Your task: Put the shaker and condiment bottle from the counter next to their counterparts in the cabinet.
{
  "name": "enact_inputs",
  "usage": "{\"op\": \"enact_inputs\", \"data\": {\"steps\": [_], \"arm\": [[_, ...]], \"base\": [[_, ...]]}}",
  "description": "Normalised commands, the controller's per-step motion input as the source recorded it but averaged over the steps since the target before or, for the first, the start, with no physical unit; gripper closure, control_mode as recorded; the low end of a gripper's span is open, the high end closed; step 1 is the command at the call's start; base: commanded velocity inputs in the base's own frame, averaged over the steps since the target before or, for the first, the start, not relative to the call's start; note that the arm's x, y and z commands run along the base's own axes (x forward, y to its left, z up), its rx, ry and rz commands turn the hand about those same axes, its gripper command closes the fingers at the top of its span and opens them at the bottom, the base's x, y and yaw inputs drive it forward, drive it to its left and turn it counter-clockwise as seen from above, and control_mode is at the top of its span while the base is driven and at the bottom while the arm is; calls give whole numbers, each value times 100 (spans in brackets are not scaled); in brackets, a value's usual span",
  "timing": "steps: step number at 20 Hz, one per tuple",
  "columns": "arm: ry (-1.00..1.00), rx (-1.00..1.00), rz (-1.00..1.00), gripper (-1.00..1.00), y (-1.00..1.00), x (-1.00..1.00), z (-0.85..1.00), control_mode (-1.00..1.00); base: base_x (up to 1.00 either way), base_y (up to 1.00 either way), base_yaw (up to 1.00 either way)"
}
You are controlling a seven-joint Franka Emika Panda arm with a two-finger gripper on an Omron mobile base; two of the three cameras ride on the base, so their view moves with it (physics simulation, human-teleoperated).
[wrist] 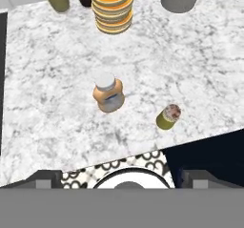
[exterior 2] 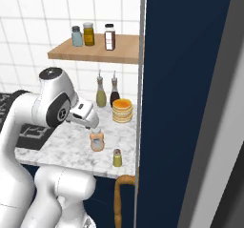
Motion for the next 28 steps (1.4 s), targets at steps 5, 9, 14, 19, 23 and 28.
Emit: {"op": "enact_inputs", "data": {"steps": [5, 9, 14, 19, 23, 28], "arm": [[-2, 2, -18, -100, 6, -9, -26, -100], [0, 1, -14, -100, 42, 1, 0, -100], [1, 0, -17, -100, 41, 25, -2, -100], [3, 0, -27, -100, 5, 26, -25, -100], [0, -5, -19, -100, 0, 41, -31, -100], [0, -1, -6, -100, 0, 53, -22, -100]], "base": [[0, 0, 0], [0, 0, 0], [0, 0, 0], [0, 0, 0], [0, 0, 0], [0, 0, 0]]}}
